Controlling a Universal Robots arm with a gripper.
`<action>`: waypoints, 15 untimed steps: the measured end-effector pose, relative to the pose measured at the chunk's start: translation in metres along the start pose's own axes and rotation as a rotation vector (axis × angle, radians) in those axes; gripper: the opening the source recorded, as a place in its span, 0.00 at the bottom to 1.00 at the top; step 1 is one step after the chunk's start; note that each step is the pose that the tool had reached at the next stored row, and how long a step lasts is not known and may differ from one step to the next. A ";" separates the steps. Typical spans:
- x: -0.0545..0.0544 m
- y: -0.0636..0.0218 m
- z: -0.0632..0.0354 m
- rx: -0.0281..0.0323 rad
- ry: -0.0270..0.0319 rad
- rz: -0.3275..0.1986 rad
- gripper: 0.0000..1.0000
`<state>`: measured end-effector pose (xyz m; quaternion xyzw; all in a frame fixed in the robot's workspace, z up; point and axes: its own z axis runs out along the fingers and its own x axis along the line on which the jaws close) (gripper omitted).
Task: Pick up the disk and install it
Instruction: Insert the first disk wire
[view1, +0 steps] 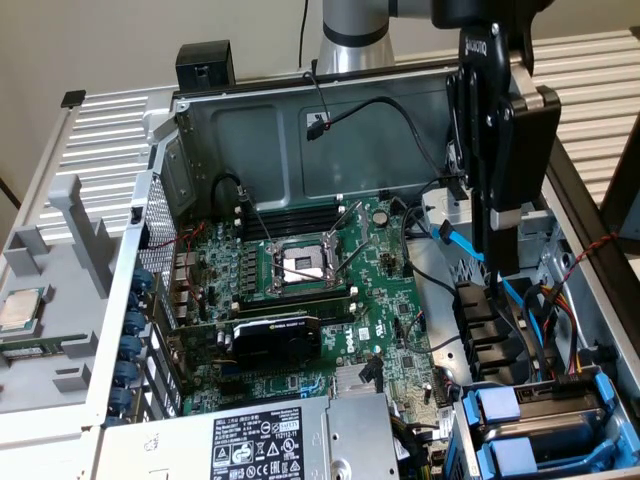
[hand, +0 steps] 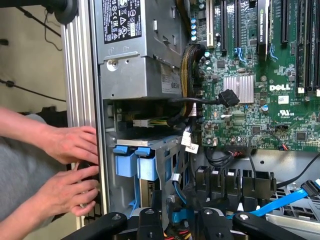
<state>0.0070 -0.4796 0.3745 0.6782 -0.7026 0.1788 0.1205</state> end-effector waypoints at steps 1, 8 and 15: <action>0.000 0.0000 0.0000 0.0000 0.0000 0.000 0.33; 0.000 0.0001 0.0001 -0.0003 -0.0002 0.000 0.16; 0.000 0.0000 0.0001 -0.0003 -0.0001 0.000 0.16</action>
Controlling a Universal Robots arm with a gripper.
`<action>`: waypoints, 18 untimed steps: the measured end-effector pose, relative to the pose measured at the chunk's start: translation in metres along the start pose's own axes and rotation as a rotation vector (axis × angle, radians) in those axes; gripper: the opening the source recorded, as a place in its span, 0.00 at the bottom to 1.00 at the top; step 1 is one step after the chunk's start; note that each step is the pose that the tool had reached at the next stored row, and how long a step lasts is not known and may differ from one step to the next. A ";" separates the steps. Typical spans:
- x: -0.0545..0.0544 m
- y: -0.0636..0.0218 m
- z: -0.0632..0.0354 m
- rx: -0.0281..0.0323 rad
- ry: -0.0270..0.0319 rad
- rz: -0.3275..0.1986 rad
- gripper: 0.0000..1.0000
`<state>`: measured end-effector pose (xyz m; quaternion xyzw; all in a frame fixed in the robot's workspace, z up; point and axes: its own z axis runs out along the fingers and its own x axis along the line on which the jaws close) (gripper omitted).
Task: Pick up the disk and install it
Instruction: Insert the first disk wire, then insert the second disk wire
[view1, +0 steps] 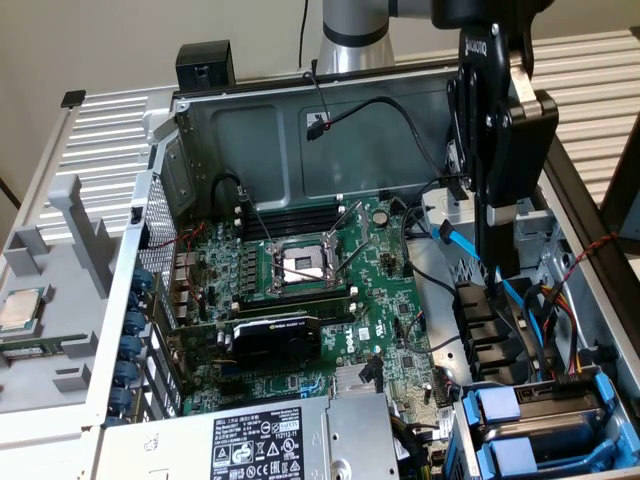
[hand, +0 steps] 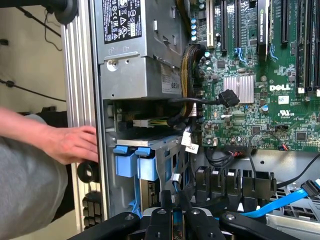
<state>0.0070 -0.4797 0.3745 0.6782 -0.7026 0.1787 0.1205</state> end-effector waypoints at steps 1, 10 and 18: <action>0.000 0.0000 0.0000 0.0000 0.0000 0.000 0.16; 0.003 0.0000 0.0016 -0.0003 -0.0047 0.001 0.16; 0.016 -0.0003 0.0073 -0.0042 -0.0699 0.006 0.16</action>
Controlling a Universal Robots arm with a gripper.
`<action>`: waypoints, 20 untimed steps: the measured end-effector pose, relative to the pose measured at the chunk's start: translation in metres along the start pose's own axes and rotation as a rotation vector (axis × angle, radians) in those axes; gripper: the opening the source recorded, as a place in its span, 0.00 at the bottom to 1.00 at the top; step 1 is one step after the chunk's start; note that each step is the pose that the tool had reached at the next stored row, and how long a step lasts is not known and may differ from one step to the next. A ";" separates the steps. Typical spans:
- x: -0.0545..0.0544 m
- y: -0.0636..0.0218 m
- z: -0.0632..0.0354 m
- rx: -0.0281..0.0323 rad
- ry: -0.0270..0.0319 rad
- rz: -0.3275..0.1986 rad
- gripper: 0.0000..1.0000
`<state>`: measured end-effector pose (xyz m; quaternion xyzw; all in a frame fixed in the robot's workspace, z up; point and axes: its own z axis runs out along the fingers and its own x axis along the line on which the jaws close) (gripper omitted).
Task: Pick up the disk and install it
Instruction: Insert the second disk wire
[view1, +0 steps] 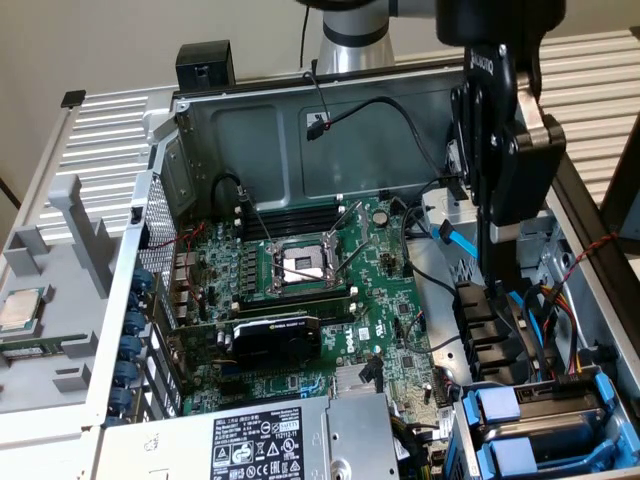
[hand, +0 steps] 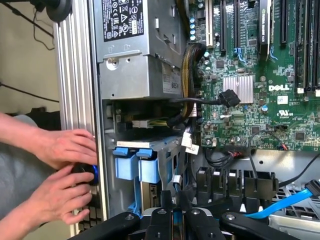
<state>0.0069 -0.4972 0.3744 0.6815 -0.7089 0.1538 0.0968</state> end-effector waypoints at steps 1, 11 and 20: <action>0.002 0.0000 0.0006 -0.0009 -0.0159 0.001 0.16; 0.009 -0.0131 0.0046 -0.0332 -0.0686 -0.005 0.16; 0.025 -0.0152 0.0110 -0.0562 -0.1569 -0.007 0.16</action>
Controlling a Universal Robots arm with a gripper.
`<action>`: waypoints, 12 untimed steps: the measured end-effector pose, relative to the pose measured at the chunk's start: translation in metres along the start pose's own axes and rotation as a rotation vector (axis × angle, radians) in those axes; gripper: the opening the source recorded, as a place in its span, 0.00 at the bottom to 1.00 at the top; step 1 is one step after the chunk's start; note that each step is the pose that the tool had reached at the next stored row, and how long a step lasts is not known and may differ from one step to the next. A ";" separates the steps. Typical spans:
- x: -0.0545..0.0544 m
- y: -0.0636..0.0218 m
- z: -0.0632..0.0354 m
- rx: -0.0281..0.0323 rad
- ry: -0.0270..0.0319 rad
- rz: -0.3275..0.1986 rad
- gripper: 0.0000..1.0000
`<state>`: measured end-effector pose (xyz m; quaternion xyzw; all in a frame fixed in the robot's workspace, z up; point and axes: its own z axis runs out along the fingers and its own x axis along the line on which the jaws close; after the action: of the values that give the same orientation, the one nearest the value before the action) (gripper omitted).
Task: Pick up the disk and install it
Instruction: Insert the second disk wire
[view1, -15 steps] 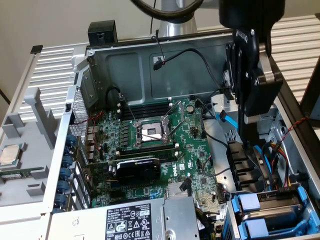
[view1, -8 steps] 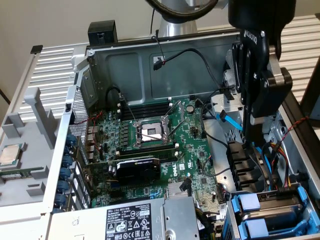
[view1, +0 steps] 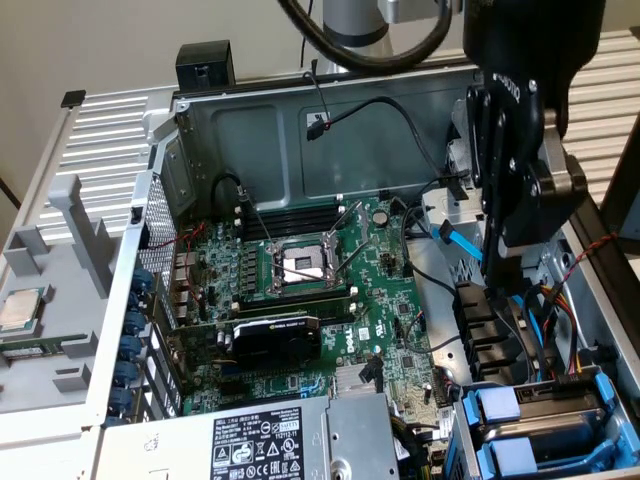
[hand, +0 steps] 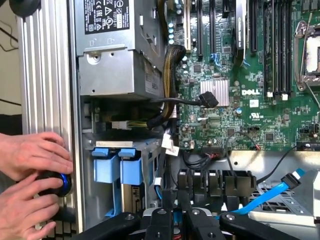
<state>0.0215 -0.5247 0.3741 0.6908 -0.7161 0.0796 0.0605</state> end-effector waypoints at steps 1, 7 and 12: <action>0.003 -0.0001 0.0009 -0.0003 -0.0019 0.000 0.16; 0.012 -0.0060 0.0047 -0.0079 -0.0019 -0.002 0.16; 0.015 -0.0142 0.0060 -0.0367 -0.0011 -0.007 0.16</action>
<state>0.0353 -0.5408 0.3715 0.6922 -0.7150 0.0659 0.0731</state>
